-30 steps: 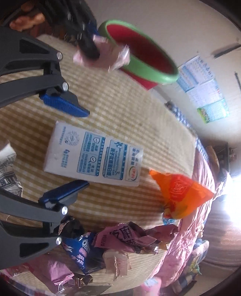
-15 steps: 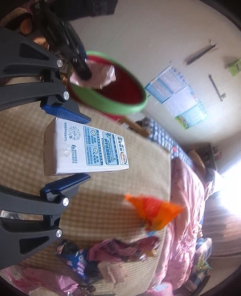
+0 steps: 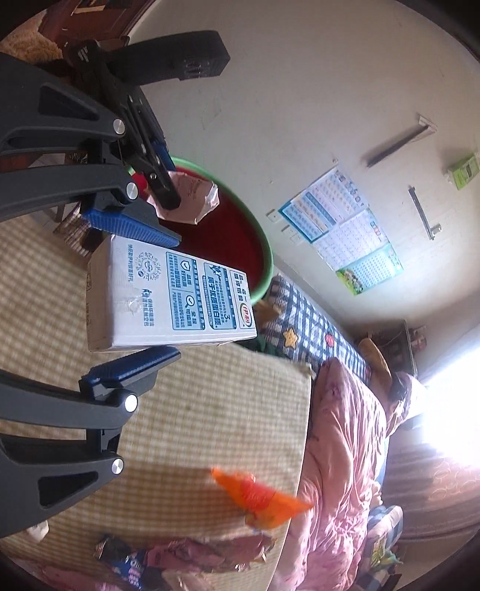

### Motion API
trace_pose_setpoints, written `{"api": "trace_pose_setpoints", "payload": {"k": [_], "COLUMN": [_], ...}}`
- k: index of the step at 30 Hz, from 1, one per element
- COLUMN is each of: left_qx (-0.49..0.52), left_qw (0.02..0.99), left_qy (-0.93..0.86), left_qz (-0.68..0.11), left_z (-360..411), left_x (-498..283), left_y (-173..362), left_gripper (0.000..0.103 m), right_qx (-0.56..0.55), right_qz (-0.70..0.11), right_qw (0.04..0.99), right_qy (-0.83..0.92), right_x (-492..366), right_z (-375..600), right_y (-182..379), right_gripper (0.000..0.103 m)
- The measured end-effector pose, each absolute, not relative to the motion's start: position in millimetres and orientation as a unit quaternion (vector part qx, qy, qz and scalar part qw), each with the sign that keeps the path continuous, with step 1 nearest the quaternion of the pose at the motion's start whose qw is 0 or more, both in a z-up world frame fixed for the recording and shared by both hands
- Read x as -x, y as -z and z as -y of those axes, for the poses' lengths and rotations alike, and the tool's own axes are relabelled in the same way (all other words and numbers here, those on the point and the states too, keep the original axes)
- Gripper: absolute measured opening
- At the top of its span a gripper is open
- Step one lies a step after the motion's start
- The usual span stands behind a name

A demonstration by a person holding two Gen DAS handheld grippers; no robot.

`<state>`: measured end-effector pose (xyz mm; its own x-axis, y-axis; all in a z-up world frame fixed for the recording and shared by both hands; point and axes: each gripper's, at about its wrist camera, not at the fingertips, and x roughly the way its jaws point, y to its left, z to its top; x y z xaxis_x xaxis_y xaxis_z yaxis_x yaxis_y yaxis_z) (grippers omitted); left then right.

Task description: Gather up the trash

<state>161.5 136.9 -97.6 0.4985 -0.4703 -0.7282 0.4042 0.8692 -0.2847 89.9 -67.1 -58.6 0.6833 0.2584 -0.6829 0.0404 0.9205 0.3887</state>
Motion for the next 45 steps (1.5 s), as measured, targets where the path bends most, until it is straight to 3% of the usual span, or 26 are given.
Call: {"api": "trace_pose_setpoints", "payload": {"k": [21,23,25,27,45], "left_qx": [0.047,0.047,0.050,0.053,0.041], "left_qw": [0.858,0.859,0.860,0.863,0.862], "left_qy": [0.214,0.211,0.206,0.204,0.216], "left_qz": [-0.465,-0.465,-0.465,-0.459,-0.456], "left_z": [-170,-170,-172,-173,-143], "left_x": [-192,-194,-196,-195,-181], "left_y": [123,124,125,124,116], "left_gripper": [0.044,0.047,0.060,0.064,0.065], "right_qx": [-0.177,-0.181,-0.187,-0.190,-0.207], "right_qz": [-0.435,-0.437,-0.439,-0.439,-0.418], "right_qw": [0.876,0.874,0.872,0.872,0.881], "right_qy": [-0.109,-0.111,-0.109,-0.107,-0.077], "right_x": [-143,-145,-147,-148,-105], "right_z": [7,8,9,12,51], "right_y": [90,91,92,92,76], "right_gripper": [0.055,0.056,0.057,0.057,0.058]}}
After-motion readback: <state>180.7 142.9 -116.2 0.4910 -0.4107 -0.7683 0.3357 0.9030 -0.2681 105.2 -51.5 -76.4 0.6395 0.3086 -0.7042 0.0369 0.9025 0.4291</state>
